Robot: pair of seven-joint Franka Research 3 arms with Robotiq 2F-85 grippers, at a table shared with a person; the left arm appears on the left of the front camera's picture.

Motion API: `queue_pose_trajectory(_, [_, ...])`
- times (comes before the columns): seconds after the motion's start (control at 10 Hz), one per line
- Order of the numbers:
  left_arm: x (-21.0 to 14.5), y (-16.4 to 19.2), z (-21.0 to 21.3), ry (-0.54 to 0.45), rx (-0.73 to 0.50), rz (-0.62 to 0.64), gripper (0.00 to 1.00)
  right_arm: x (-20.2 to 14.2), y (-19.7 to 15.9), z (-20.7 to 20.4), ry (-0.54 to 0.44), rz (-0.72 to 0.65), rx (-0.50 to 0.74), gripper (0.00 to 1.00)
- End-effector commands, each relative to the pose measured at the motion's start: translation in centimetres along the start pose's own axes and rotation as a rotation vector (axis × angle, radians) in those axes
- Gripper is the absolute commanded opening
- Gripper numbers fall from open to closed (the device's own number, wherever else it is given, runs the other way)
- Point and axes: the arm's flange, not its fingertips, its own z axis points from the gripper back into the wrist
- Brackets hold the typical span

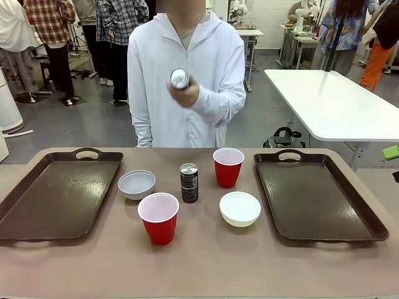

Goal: Prepare tableware on both trays.
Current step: Pick up a Picnic Bowl from the table and place it on a Handle tray.

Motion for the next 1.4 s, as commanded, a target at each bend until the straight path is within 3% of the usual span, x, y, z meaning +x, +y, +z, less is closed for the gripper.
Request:
queue_pose_trajectory(0.0, [0.7,-3.7,-4.2,0.059,0.180,-0.078,1.00,0.1,0.0,0.0,-0.009,0.009,0.024,1.00])
queue_pose_trajectory(0.4, [3.8,-11.3,-17.0,0.213,0.523,-0.191,1.00,0.1,0.0,0.0,-0.009,0.009,0.024,1.00])
queue_pose_trajectory(0.9, [7.2,-16.2,-32.2,0.317,0.779,-0.220,1.00,0.1,0.0,0.0,-0.009,0.009,0.024,1.00])
queue_pose_trajectory(1.1, [8.6,-16.8,-35.0,0.329,0.831,-0.188,1.00,0.1,0.0,0.0,-0.009,0.009,0.024,1.00])
queue_pose_trajectory(1.2, [8.9,-17.0,-34.9,0.319,0.833,-0.186,1.00,0.1,0.0,0.0,-0.009,0.009,0.024,1.00])
queue_pose_trajectory(1.3, [8.1,-17.3,-33.0,0.389,0.760,-0.178,1.00,0.1,0.0,0.0,-0.009,0.009,0.024,1.00])
